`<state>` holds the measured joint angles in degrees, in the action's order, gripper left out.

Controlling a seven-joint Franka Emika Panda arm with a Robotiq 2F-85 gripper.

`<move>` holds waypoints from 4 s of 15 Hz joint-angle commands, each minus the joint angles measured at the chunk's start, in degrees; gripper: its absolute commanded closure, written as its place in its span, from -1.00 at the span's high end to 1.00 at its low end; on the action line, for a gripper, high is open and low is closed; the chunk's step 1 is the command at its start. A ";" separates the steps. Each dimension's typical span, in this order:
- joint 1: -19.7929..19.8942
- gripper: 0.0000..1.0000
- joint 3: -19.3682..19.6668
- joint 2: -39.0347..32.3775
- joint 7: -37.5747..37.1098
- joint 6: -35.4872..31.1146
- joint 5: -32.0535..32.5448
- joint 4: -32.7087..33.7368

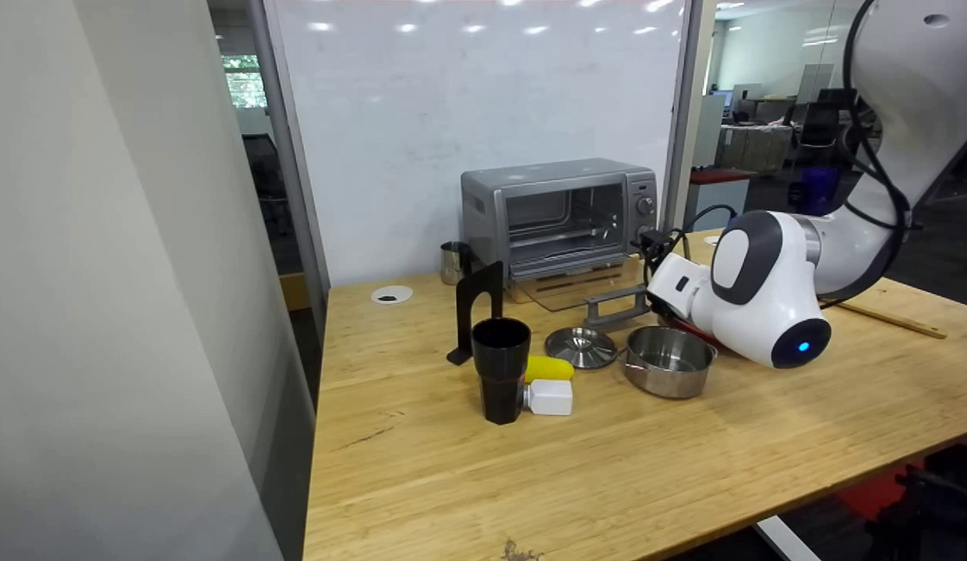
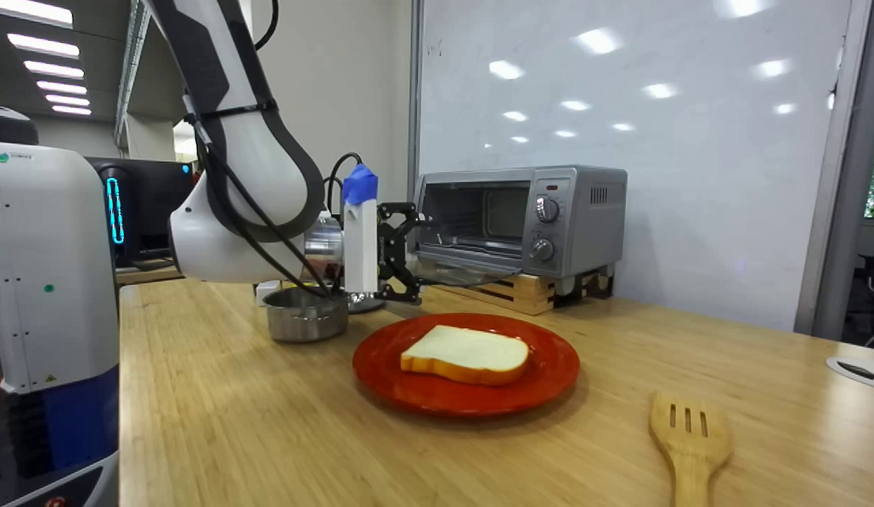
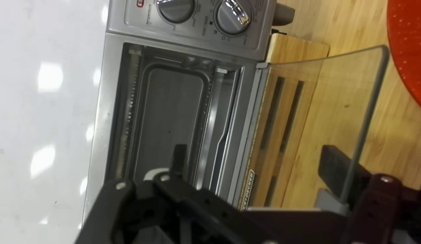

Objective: Close the toaster oven

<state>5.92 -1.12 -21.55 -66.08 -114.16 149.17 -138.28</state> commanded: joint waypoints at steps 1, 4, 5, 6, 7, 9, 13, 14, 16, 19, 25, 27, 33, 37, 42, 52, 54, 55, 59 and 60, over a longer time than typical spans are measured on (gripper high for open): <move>-4.09 1.00 3.38 -0.59 -0.62 4.57 -0.01 0.28; -7.64 1.00 6.45 -1.09 -0.84 5.88 -0.09 0.59; -8.98 1.00 7.65 -1.37 -1.03 6.21 -0.11 0.72; -10.51 1.00 9.00 -1.61 -1.12 6.53 -0.12 0.90; -12.18 1.00 10.43 -1.98 -1.32 6.96 -0.13 0.99; -15.49 1.00 13.48 -2.38 -1.87 7.47 -0.15 1.04; -22.01 1.00 20.00 -2.46 -4.30 6.87 -0.21 0.35; -23.43 1.00 21.65 -2.30 -5.41 6.55 -0.21 -0.01; -26.32 1.00 24.87 -1.60 -7.71 6.53 -0.20 -1.13; -30.83 1.00 29.79 -1.41 -10.96 7.19 -0.20 -2.64; -38.46 1.00 40.08 -2.69 -17.54 9.72 -0.19 -2.95; -40.46 1.00 43.03 -3.23 -19.48 9.63 -0.19 -2.57; -46.92 1.00 49.74 -7.44 -24.87 6.52 -0.17 1.24; -50.18 1.00 53.12 -11.90 -28.31 3.74 -0.17 4.84; -52.88 1.00 57.64 -18.58 -33.48 -0.07 -0.17 9.35; -51.66 1.00 62.14 -28.99 -42.88 -3.83 -0.17 16.71; -52.09 1.00 63.56 -29.91 -44.06 -4.35 -0.17 17.28; -51.94 1.00 63.93 -30.27 -44.49 -4.63 -0.17 17.69; -51.70 1.00 65.06 -31.29 -45.67 -5.85 -0.17 19.08; -51.72 1.00 65.12 -31.31 -45.78 -5.97 -0.17 19.22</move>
<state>-46.37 63.05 -50.81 -110.19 -117.69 149.00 -121.29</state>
